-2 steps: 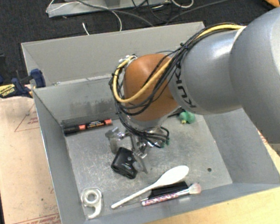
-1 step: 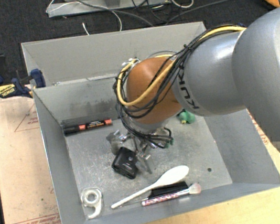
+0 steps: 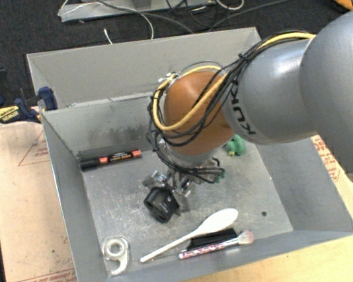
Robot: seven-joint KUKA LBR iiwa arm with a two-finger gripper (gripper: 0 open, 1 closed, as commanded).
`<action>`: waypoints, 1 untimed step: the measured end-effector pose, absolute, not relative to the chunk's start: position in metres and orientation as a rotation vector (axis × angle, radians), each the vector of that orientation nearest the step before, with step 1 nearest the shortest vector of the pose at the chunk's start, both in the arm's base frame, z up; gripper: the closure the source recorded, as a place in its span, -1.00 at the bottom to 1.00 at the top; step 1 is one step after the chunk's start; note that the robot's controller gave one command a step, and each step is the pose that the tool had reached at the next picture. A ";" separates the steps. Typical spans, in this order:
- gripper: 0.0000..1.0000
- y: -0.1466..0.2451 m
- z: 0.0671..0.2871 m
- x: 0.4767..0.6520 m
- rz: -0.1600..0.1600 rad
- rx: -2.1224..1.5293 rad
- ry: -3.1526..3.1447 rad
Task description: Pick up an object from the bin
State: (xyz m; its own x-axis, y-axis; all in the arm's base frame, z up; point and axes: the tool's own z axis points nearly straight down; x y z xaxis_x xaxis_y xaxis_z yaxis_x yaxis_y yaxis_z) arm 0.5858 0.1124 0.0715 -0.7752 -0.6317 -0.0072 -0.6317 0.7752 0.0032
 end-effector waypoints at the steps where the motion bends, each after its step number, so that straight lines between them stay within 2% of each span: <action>1: 1.00 0.112 0.071 0.586 0.009 -1.051 2.954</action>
Offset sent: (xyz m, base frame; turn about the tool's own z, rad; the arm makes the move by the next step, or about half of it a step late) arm -0.0003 0.0001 0.0215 0.0000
